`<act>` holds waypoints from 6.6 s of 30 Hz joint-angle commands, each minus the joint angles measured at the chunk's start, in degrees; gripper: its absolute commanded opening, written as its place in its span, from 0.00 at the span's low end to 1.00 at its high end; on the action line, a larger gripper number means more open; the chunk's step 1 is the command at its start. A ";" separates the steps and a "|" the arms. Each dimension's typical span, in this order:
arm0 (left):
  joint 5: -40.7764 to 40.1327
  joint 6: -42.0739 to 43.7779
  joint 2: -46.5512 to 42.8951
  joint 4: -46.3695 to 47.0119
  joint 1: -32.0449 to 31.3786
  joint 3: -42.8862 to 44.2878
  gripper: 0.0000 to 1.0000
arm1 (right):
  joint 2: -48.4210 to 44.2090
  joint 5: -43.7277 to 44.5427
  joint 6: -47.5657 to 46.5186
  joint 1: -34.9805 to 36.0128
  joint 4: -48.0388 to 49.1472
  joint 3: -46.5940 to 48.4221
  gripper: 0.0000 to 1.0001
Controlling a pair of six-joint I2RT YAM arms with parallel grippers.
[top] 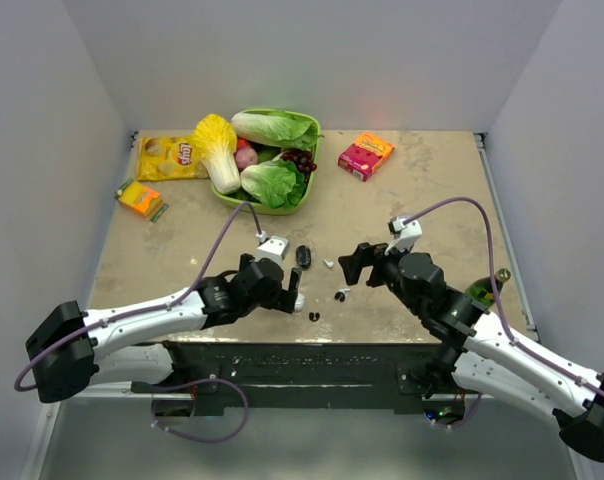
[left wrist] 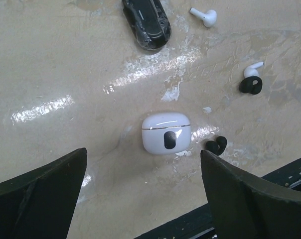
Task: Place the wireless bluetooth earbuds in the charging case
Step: Pick up the charging case at the center of the board, then open the charging case.
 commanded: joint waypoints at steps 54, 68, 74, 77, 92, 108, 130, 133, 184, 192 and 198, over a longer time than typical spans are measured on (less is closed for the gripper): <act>-5.09 -4.40 24.33 3.89 -6.60 7.46 0.82 | -2.84 -1.64 0.59 -0.02 -1.83 -0.52 0.98; -5.35 -3.96 24.42 1.79 -6.60 7.02 0.73 | -2.93 -1.46 0.68 -0.02 -2.44 -0.26 0.98; -5.53 -3.43 25.56 0.82 -6.60 7.46 0.72 | -3.11 -1.12 0.77 -0.02 -2.62 -0.61 0.98; -5.53 -3.08 26.18 0.03 -6.60 7.99 0.73 | -3.28 -1.03 0.86 -0.02 -2.71 -0.61 0.98; -5.44 -3.43 25.74 -2.43 -6.86 8.16 0.80 | -3.72 -0.67 0.77 -0.02 -2.71 -1.31 0.98; -6.75 -2.64 21.09 0.98 -7.04 5.26 0.12 | -3.20 -1.29 0.68 -0.02 -2.53 1.75 0.98; 5.63 50.61 -14.17 92.74 -7.04 -33.85 0.00 | 12.34 -16.92 -8.45 0.33 -14.82 28.03 0.98; 9.05 52.91 -12.41 95.13 -7.13 -33.15 0.00 | 15.77 -19.22 -9.68 1.73 -17.90 30.06 0.98; 10.73 51.15 -16.71 80.63 -7.31 -30.51 0.00 | 20.19 -4.45 -4.33 9.38 -14.57 27.16 0.96; 9.32 51.24 -16.36 80.89 -7.31 -30.42 0.00 | 17.98 -13.23 -4.24 9.30 -9.47 25.23 0.87; 9.41 51.41 -16.10 82.03 -7.31 -30.33 0.00 | 20.18 -16.49 -3.45 9.30 -6.84 24.96 0.56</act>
